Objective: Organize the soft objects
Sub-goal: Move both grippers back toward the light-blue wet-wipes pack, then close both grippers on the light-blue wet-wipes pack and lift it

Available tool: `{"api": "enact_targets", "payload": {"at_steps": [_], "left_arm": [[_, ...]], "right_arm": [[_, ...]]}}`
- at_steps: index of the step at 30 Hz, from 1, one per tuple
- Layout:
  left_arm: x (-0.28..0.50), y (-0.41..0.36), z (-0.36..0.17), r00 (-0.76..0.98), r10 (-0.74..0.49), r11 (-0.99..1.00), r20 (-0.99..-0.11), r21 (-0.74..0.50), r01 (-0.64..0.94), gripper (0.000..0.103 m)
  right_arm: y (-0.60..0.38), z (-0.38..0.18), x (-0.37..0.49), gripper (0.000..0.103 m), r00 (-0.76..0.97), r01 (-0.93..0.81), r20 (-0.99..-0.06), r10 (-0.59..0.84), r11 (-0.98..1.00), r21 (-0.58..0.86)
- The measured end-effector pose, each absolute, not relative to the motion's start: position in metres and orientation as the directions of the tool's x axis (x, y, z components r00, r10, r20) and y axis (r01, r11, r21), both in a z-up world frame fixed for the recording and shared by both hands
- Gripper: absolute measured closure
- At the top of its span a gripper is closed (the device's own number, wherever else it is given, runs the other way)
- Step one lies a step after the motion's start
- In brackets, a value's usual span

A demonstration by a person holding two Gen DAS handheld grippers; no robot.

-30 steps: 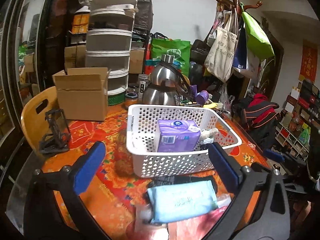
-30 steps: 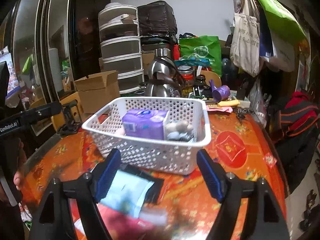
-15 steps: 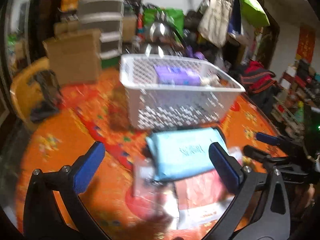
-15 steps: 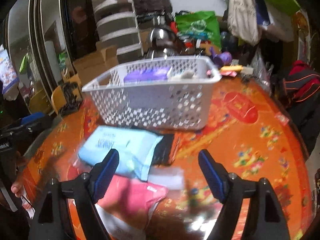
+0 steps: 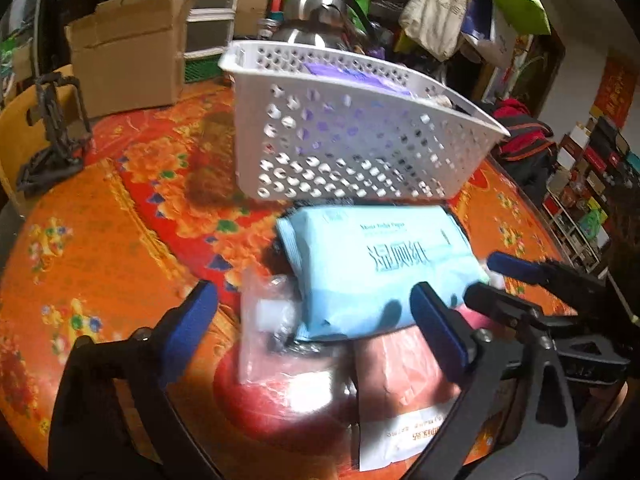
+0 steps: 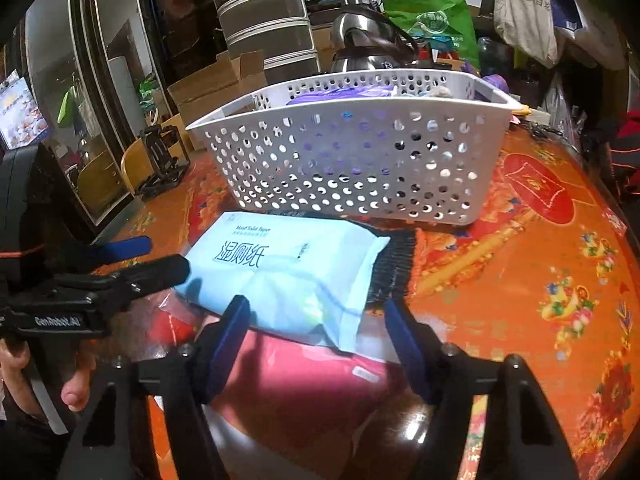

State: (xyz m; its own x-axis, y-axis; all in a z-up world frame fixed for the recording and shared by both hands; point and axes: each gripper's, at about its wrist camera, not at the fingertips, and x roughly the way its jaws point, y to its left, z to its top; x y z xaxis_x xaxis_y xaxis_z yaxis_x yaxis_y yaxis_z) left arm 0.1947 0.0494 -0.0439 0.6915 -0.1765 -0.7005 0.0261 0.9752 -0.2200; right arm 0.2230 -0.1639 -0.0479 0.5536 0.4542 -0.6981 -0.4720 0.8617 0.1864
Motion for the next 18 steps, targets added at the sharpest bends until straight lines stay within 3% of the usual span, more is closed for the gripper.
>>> {"api": "enact_targets", "payload": {"at_steps": [5, 18], "left_arm": [[0.199, 0.04, -0.057, 0.681, -0.198, 0.976, -0.704, -0.207, 0.07, 0.024], [0.202, 0.035, -0.07, 0.661, -0.266, 0.962, -0.702, -0.236, 0.136, 0.024]], "right_arm": [[-0.156, -0.053, 0.224, 0.045, 0.54, -0.495, -0.708, 0.455, 0.852, 0.171], [-0.158, -0.065, 0.232, 0.048, 0.493, -0.505, -0.718, 0.492, 0.833, 0.224]]}}
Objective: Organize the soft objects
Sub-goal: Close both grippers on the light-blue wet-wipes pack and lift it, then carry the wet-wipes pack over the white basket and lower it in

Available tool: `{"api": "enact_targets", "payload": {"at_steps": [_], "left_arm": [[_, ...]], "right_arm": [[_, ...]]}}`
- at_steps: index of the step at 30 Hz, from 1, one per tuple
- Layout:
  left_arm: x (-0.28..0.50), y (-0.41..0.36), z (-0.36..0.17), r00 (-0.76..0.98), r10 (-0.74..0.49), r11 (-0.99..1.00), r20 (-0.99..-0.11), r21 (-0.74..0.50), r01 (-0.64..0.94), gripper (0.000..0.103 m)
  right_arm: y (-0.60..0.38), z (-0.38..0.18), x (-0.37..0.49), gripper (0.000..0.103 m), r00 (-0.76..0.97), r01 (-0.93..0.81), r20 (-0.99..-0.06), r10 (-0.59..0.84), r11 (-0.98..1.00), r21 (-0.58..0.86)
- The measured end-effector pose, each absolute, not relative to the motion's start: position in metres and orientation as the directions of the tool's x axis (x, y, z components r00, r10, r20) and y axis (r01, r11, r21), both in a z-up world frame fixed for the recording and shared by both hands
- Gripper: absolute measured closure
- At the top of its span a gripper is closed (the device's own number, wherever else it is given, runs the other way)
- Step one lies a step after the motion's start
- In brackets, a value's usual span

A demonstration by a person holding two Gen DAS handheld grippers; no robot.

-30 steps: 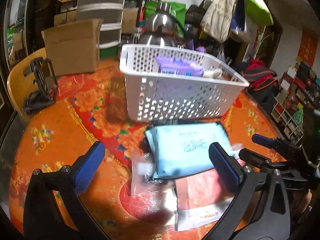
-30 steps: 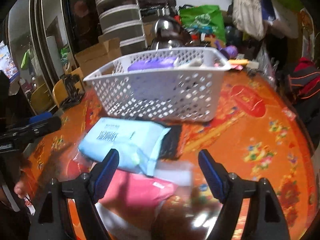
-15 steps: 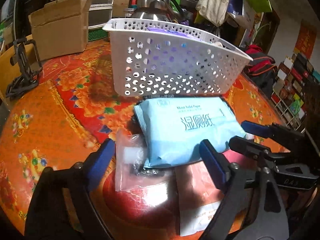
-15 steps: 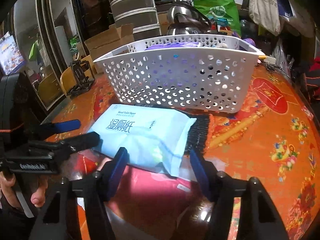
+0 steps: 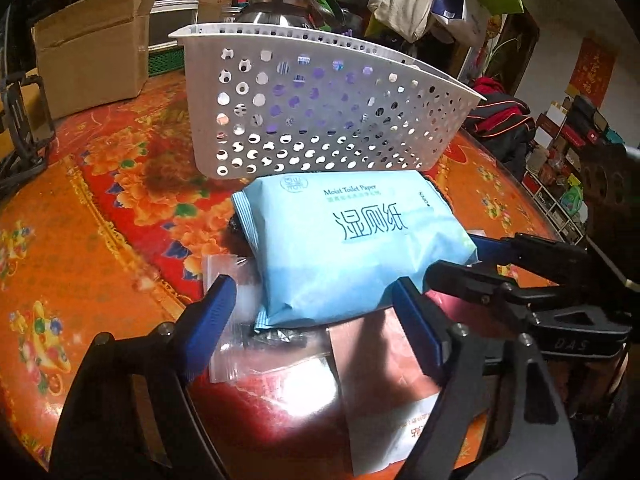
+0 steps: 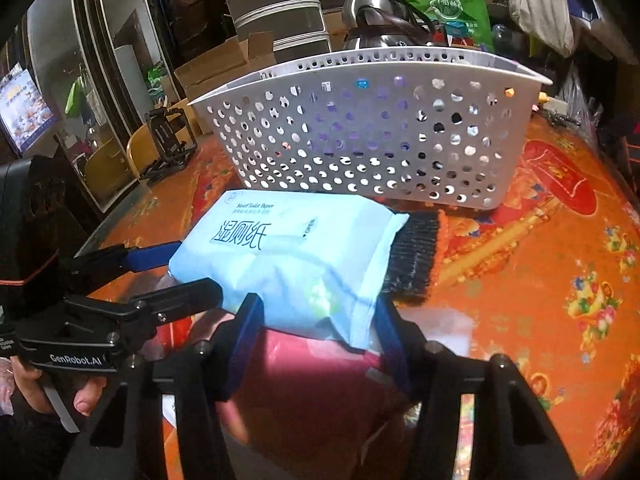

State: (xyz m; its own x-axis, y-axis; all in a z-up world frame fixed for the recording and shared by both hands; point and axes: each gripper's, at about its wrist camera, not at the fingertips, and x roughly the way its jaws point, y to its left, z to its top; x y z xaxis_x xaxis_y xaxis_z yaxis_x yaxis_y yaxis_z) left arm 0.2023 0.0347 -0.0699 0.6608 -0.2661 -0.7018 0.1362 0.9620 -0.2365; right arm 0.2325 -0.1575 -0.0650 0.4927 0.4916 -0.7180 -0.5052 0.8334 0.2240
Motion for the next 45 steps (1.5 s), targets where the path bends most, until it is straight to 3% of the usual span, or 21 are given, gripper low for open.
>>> {"api": "enact_targets", "payload": {"at_steps": [1, 3, 12, 28, 45], "left_arm": [[0.203, 0.035, -0.07, 0.661, -0.268, 0.961, -0.701, -0.24, 0.135, 0.025], [0.204, 0.036, -0.071, 0.658, -0.282, 0.957, -0.698, -0.252, 0.143, 0.037], [0.2, 0.027, -0.07, 0.656, -0.293, 0.955, -0.696, -0.243, 0.169, 0.055], [0.188, 0.026, -0.063, 0.691, -0.267, 0.963, -0.672, -0.212, 0.166, 0.066], [0.13, 0.016, -0.007, 0.814, -0.256, 0.967, -0.521, -0.154, 0.205, 0.069]], "right_arm": [[-0.157, -0.065, 0.233, 0.05, 0.495, -0.506, -0.717, 0.491, 0.834, 0.222], [-0.155, -0.065, 0.231, 0.053, 0.501, -0.512, -0.716, 0.486, 0.834, 0.208], [-0.151, -0.066, 0.231, 0.072, 0.492, -0.51, -0.718, 0.492, 0.832, 0.22], [-0.146, -0.063, 0.223, 0.08, 0.529, -0.508, -0.712, 0.461, 0.845, 0.17], [-0.153, -0.012, 0.178, 0.083, 0.656, -0.518, -0.602, 0.456, 0.852, 0.081]]}}
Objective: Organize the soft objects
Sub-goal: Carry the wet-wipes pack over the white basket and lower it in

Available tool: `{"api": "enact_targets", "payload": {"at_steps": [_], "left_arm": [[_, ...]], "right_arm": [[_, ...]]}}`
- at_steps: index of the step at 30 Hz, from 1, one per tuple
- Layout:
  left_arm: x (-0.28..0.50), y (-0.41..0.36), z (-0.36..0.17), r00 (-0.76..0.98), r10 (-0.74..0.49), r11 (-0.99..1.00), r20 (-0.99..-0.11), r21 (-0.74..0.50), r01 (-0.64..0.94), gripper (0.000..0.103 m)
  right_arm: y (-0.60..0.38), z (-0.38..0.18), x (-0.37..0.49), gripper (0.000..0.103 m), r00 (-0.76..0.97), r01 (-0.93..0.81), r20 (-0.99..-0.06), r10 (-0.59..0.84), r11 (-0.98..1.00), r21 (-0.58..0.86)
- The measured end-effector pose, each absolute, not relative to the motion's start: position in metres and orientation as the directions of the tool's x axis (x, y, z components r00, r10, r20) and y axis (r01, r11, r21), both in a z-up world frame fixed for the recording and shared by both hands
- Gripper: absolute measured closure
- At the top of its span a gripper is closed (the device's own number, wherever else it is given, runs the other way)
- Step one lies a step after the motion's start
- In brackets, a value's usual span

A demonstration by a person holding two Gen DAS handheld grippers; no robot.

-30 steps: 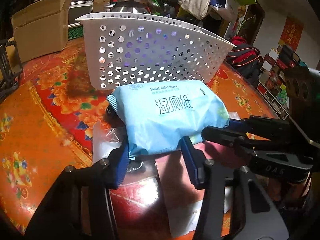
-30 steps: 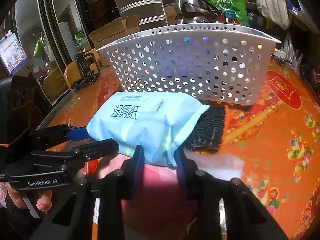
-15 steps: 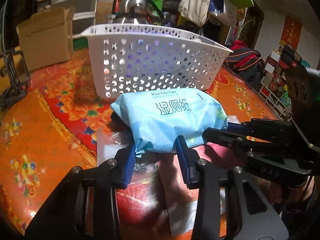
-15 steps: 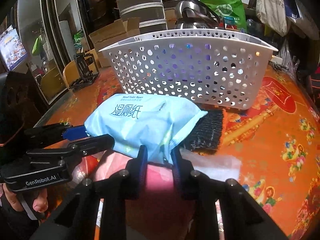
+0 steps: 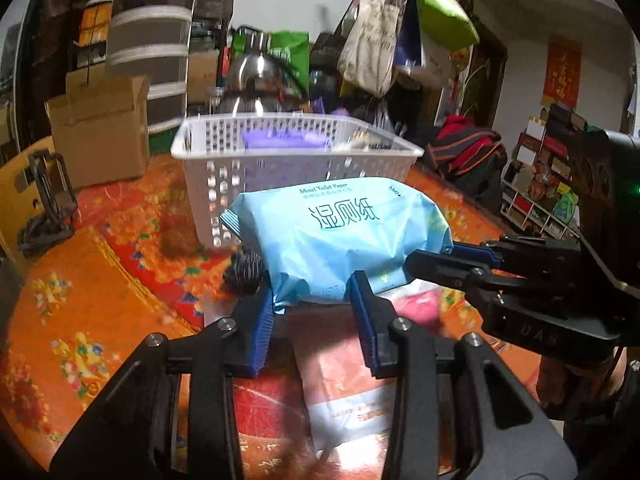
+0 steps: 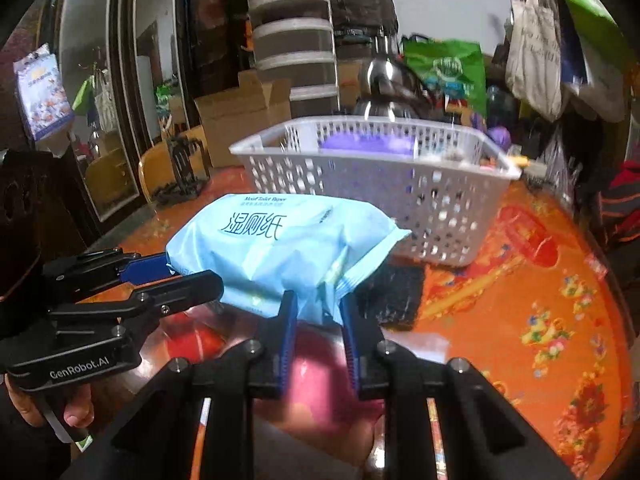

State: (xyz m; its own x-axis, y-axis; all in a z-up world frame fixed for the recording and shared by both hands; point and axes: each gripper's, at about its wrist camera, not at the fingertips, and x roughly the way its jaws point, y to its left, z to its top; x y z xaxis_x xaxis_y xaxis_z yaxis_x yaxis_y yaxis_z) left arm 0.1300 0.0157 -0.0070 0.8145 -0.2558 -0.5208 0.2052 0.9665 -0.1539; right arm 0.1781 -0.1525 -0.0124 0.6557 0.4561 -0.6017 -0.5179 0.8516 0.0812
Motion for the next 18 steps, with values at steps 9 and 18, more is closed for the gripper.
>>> {"api": "enact_targets", "payload": {"at_steps": [9, 18], "left_arm": [[0.11, 0.011, 0.047, 0.863, -0.253, 0.967, -0.437, -0.128, 0.219, 0.069], [0.15, 0.006, 0.112, 0.888, -0.254, 0.967, -0.382, -0.089, 0.238, 0.069]], "right_arm": [[-0.161, 0.041, 0.158, 0.083, 0.717, -0.526, -0.517, 0.468, 0.85, 0.039], [-0.163, 0.099, 0.194, 0.083, 0.764, -0.516, -0.452, 0.46, 0.857, 0.001]]}}
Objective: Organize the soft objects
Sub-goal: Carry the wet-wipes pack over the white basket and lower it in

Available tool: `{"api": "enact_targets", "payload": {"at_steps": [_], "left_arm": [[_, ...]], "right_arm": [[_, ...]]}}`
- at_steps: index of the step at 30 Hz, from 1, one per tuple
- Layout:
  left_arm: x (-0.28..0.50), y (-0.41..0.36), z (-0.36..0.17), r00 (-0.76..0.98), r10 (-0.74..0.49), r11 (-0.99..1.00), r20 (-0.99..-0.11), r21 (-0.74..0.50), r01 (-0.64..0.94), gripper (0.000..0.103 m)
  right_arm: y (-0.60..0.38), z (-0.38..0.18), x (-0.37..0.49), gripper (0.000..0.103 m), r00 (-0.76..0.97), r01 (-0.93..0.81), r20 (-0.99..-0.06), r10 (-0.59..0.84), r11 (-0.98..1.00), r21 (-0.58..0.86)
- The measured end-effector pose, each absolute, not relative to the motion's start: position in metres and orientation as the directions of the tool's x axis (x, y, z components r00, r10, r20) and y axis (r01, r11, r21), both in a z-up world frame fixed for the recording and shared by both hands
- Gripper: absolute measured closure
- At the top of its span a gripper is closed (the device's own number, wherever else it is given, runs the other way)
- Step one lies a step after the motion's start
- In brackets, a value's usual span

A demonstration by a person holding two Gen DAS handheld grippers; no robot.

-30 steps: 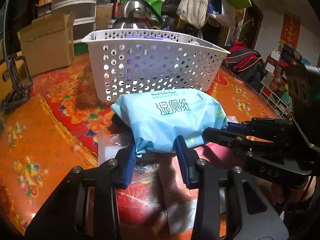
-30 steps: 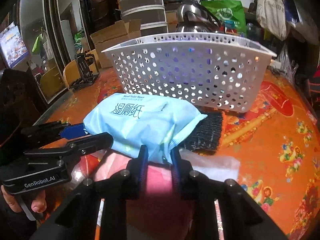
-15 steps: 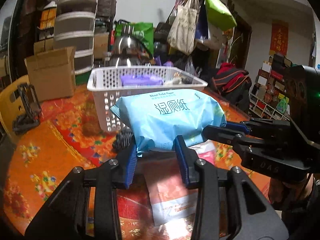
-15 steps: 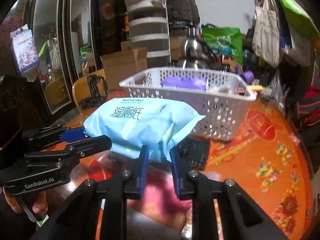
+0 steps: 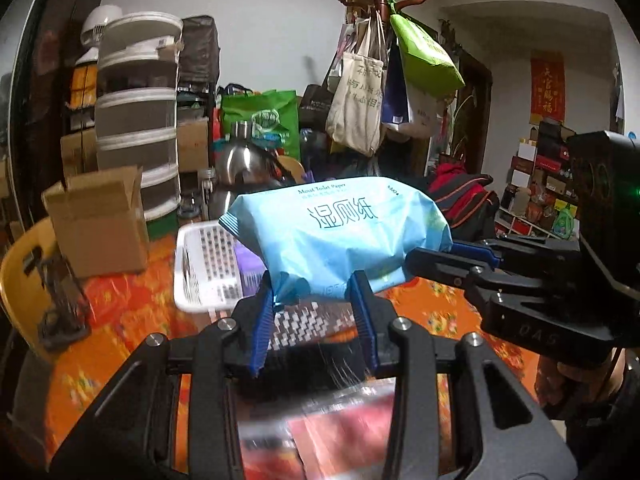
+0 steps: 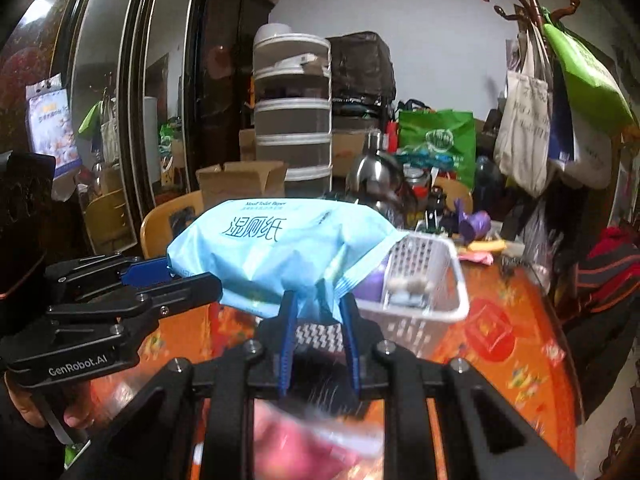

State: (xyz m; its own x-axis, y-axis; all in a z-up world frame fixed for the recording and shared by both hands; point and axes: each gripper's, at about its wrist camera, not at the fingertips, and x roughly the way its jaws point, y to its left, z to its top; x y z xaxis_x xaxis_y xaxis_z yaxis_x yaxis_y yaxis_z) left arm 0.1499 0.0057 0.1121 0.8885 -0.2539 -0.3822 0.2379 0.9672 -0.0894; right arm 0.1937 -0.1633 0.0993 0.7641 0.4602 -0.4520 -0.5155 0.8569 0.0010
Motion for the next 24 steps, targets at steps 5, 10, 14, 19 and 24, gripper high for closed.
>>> {"api": "enact_targets", "payload": {"at_steps": [5, 10, 14, 19, 24], "left_arm": [[0.199, 0.008, 0.132, 0.884, -0.244, 0.969, -0.398, -0.074, 0.235, 0.069], [0.254, 0.014, 0.13, 0.869, -0.237, 0.97, -0.435, -0.062, 0.234, 0.069], [0.293, 0.015, 0.121, 0.855, -0.218, 0.974, -0.471, -0.053, 0.22, 0.069], [0.324, 0.016, 0.102, 0.838, -0.198, 0.978, -0.508, -0.042, 0.206, 0.069], [0.347, 0.02, 0.086, 0.82, -0.19, 0.98, -0.54, -0.05, 0.195, 0.069]], "right_arm": [[-0.161, 0.115, 0.234, 0.083, 0.764, -0.512, -0.456, 0.457, 0.859, 0.002], [-0.154, 0.114, 0.279, 0.084, 0.759, -0.508, -0.478, 0.443, 0.861, -0.009], [-0.15, 0.101, 0.313, 0.084, 0.747, -0.502, -0.497, 0.441, 0.865, 0.014], [-0.145, 0.083, 0.342, 0.084, 0.731, -0.499, -0.523, 0.439, 0.866, 0.028], [-0.142, 0.069, 0.362, 0.084, 0.713, -0.494, -0.548, 0.438, 0.868, 0.05]]}}
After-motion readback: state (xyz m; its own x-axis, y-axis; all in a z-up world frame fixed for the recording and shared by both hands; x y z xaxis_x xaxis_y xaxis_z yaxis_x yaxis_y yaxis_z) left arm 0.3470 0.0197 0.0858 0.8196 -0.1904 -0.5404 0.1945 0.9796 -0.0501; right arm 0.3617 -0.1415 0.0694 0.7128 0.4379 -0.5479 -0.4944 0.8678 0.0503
